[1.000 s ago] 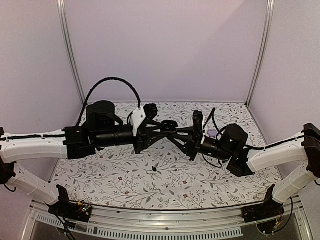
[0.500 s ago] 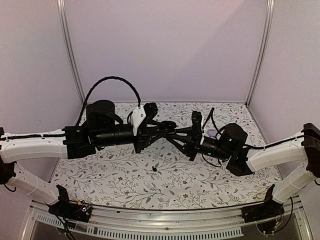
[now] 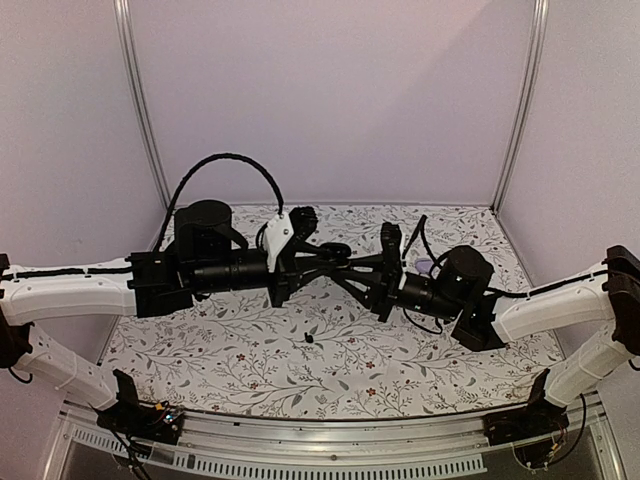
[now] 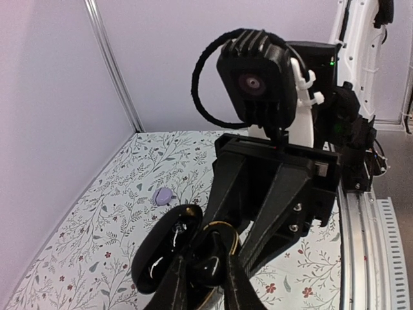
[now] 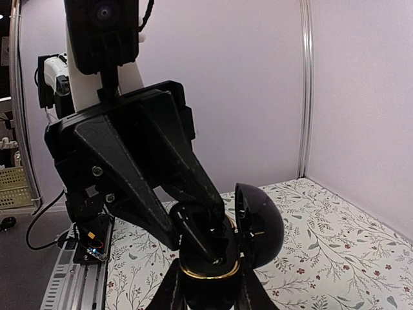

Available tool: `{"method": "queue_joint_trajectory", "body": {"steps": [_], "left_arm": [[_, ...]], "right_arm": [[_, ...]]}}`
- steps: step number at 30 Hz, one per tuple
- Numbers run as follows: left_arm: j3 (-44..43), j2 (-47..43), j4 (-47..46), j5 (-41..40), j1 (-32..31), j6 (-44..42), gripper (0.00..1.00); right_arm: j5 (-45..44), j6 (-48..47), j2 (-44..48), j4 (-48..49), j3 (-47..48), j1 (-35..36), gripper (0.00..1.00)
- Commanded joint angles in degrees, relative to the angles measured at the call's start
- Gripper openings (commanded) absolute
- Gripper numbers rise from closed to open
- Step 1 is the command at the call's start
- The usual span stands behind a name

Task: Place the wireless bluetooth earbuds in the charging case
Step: Pick up the right earbud from the right side groove of the charging case.

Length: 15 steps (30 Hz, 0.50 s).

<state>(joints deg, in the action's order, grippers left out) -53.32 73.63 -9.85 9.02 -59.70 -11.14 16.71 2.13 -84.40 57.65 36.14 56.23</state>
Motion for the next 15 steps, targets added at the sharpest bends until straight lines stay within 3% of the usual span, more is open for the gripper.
{"method": "queue_joint_trajectory", "body": {"steps": [1, 15], "left_arm": [[-1.6, -0.1, 1.9, 0.2, 0.7, -0.9, 0.14], [-5.6, 0.4, 14.6, -0.4, 0.7, -4.6, 0.08]], "right_arm": [[0.5, -1.5, 0.3, -1.2, 0.9, 0.1, 0.00], [0.0, -9.5, 2.5, -9.7, 1.0, 0.1, 0.00]]}}
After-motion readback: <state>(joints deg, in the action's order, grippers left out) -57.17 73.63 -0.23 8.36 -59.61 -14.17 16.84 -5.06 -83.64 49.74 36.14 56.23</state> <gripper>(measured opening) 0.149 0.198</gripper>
